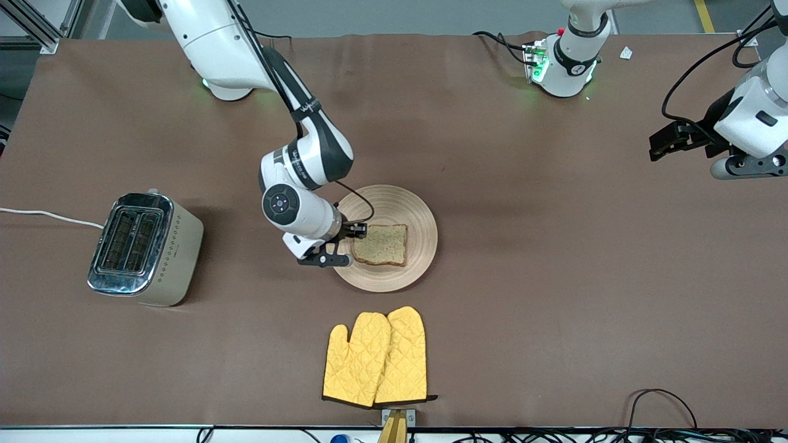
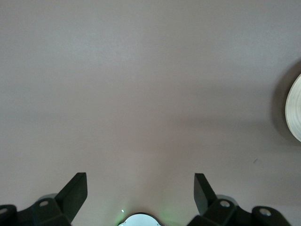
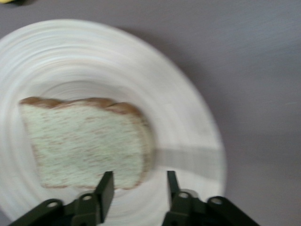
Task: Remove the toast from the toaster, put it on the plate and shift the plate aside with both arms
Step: 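Lift the toast out and carry it over the wooden plate, then release the toast onto the plate and withdraw the right gripper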
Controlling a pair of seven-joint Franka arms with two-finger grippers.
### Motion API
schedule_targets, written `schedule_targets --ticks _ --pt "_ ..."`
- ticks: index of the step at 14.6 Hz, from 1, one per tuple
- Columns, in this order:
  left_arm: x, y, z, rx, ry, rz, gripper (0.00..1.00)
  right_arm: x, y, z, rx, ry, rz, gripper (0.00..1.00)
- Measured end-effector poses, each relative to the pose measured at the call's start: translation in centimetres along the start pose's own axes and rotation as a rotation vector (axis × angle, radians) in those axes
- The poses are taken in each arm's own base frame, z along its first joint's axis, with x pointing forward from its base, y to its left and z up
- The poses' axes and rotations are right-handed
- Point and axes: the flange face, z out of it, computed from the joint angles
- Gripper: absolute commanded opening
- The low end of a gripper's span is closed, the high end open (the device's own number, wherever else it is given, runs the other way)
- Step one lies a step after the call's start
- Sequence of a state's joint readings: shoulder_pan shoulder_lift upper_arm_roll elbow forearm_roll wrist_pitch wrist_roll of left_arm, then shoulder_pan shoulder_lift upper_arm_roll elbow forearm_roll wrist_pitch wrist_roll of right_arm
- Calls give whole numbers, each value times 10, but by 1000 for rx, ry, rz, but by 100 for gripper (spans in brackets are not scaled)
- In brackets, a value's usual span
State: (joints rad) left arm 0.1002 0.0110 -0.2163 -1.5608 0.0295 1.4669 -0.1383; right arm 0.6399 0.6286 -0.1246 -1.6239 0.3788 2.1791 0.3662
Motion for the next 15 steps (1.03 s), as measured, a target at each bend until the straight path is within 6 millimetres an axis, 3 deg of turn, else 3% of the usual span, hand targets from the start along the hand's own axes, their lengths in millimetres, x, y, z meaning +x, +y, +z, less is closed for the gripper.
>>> schedule_targets --ticks 3,5,7,9,11,15 --pt "0 1 0 0 0 1 100 17 33 -70 -48 38 18 100" --pt "0 1 0 0 0 2 100 20 58 -125 -61 70 38 100" --pt "0 1 0 0 1 2 100 22 83 -165 -65 96 68 100" --pt "0 1 -1 0 1 2 100 25 114 -179 -83 73 115 100" --pt "0 2 -1 0 1 3 100 34 150 -177 -94 58 171 100" --pt "0 5 0 -2 -1 9 100 55 254 -183 -91 37 247 100"
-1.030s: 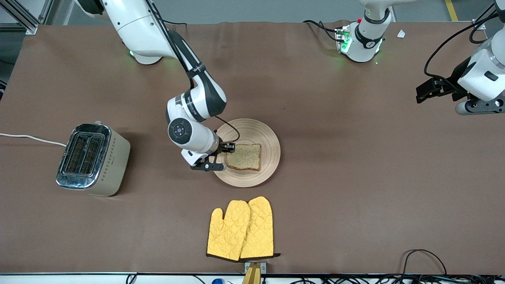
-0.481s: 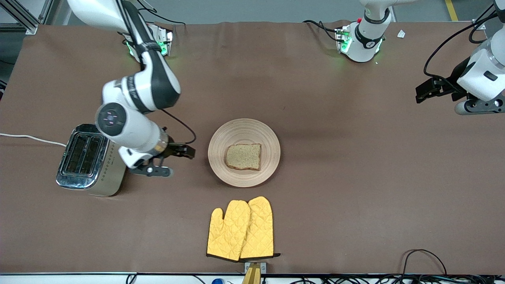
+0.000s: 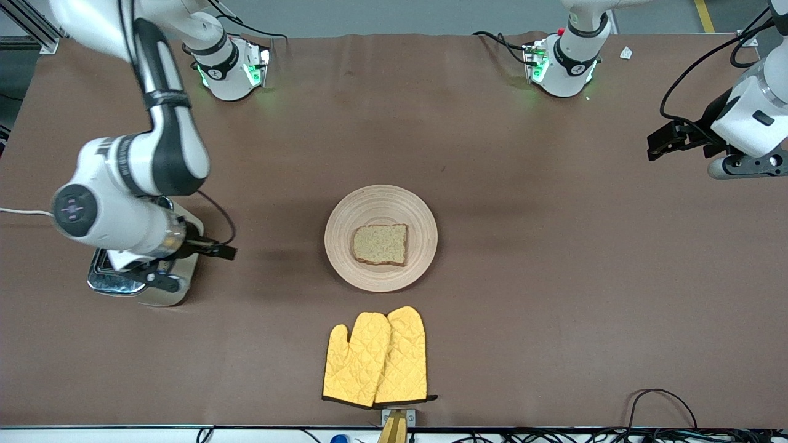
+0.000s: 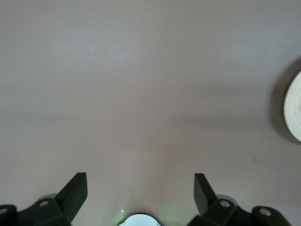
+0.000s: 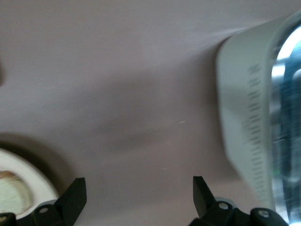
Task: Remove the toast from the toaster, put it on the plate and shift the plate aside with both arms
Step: 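Release the toast onto the plate and withdraw the right gripper, then retract the right gripper while the left gripper reaches the plate rim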
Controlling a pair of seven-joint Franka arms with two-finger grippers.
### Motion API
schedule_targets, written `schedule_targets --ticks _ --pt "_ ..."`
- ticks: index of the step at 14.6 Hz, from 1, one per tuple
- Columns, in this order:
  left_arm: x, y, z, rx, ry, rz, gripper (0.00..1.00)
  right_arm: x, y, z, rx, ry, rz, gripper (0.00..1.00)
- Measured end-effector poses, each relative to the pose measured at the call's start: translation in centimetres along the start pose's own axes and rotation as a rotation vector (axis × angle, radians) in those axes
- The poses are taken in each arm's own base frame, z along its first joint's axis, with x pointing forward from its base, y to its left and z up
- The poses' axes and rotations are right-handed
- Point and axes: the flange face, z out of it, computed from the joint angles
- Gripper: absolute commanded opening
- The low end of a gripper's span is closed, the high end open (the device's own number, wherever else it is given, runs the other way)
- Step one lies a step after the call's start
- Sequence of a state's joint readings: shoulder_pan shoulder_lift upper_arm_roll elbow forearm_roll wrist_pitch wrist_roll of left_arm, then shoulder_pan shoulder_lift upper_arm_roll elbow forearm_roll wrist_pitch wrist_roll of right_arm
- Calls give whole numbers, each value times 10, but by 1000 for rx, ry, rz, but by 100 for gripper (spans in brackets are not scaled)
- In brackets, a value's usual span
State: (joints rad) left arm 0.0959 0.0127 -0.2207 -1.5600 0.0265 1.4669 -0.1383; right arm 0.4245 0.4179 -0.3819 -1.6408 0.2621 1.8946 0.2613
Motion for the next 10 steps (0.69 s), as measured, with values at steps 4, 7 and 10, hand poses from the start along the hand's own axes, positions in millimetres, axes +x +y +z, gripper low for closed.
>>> schedule_targets --ticks 4,7,10 --pt "15 14 22 -111 -44 12 100 31 93 -6 17 -3 -23 100" --pt "44 31 61 -225 -64 15 100 38 130 -15 29 -2 -58 100" --pt "70 65 112 -335 -72 47 100 32 141 -51 20 42 -156 100"
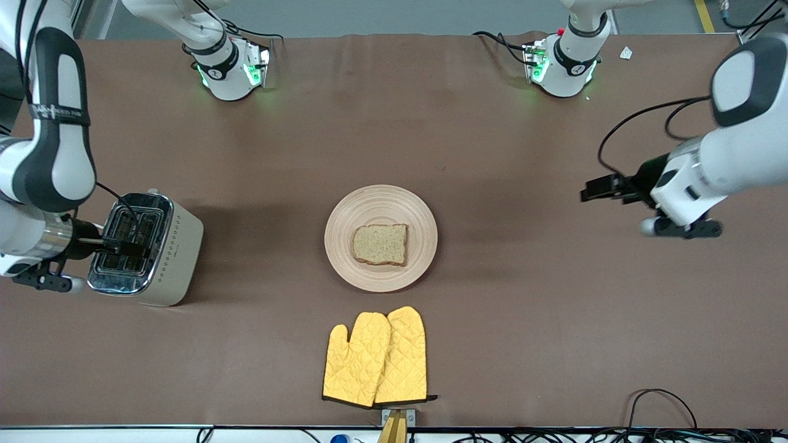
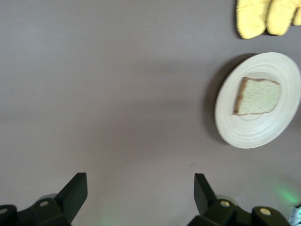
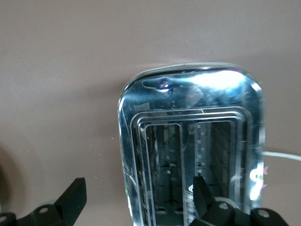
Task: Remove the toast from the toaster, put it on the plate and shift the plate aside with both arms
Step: 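Retract the right gripper while the left gripper reaches the plate rim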
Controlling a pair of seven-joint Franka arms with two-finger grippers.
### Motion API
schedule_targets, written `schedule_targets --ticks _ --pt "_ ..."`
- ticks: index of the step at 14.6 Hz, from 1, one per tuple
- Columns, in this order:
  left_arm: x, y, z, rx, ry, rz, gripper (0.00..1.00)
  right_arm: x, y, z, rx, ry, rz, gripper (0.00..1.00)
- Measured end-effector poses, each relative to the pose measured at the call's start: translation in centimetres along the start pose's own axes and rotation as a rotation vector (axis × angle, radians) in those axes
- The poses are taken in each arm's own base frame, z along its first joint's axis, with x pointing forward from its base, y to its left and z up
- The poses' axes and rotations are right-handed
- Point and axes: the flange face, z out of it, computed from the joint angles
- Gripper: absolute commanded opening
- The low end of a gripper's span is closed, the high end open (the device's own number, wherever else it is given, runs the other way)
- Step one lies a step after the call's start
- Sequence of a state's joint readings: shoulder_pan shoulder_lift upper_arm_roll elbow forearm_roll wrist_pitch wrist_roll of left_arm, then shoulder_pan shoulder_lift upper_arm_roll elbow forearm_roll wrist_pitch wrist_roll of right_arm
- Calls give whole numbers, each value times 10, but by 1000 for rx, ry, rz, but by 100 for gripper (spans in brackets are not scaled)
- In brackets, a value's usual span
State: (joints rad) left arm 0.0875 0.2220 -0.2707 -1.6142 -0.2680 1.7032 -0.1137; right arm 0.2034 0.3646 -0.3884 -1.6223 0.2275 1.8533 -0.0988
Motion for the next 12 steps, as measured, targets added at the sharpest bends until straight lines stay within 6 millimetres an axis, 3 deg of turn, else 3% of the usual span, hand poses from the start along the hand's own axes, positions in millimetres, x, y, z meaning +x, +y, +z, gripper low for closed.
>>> schedule_targets --ticks 3,7,9,12 --pt "18 30 64 -83 2 30 100 -24 -6 -67 -69 61 -77 100" --pt "26 56 141 -202 -26 42 94 -77 -19 -147 -78 84 -132 100" --pt "31 54 172 -289 -58 60 89 -100 -13 -174 -73 91 -136 100" --pt "39 45 210 -408 -101 78 81 -121 -10 -194 -80 56 -138 100"
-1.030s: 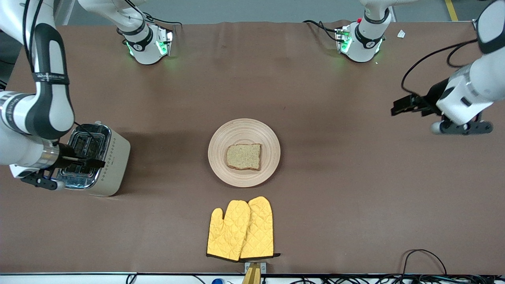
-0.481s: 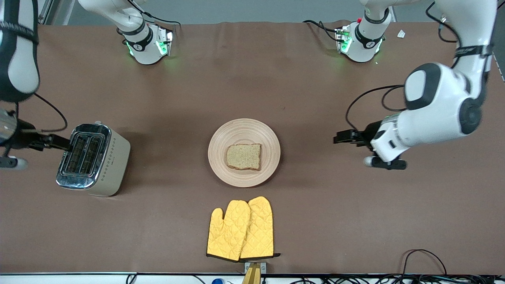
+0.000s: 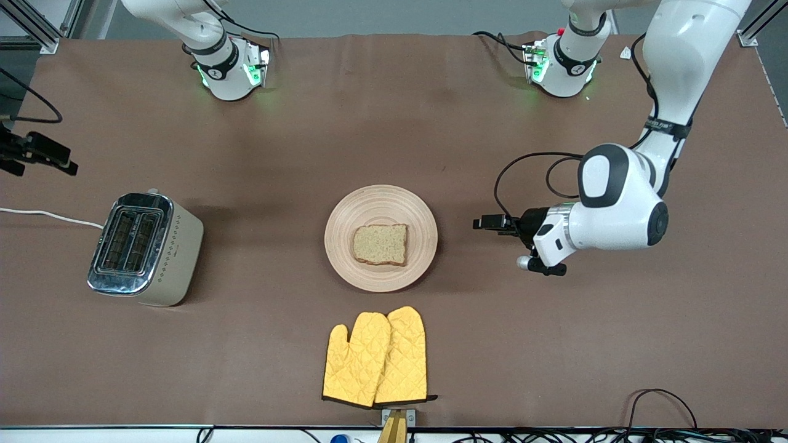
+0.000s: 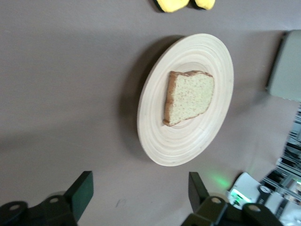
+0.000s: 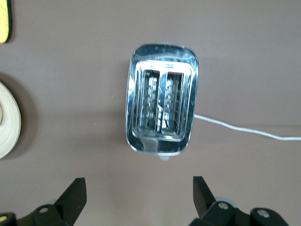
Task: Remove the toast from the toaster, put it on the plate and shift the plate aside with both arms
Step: 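Retract the right gripper while the left gripper reaches the plate rim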
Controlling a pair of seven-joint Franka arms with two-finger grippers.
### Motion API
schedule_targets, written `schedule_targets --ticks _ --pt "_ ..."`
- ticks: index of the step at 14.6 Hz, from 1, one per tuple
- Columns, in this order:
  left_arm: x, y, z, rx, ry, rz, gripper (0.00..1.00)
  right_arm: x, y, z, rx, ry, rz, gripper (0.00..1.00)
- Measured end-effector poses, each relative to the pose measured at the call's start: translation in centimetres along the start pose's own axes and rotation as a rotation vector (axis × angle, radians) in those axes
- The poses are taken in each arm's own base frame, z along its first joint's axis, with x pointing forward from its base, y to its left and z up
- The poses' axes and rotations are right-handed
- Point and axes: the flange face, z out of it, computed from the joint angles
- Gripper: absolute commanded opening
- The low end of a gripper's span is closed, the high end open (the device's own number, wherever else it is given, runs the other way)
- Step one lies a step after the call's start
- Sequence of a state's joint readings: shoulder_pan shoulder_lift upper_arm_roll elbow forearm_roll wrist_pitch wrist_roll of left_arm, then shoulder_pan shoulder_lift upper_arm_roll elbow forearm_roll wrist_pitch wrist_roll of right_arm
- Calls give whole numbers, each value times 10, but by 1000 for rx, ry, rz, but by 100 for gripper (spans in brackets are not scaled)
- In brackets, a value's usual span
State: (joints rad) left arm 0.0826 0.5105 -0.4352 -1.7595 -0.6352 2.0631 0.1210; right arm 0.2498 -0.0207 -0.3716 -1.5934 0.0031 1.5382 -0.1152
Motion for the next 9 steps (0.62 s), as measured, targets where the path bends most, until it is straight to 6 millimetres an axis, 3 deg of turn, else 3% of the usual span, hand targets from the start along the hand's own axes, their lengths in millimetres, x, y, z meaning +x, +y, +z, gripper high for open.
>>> schedule_targets --ticks 4,9 --pt "13 -31 41 -147 11 -12 71 -6 -8 -35 -7 28 -1 100" --pt "18 -55 97 -289 49 -17 62 -3 -15 -38 -10 40 -5 100"
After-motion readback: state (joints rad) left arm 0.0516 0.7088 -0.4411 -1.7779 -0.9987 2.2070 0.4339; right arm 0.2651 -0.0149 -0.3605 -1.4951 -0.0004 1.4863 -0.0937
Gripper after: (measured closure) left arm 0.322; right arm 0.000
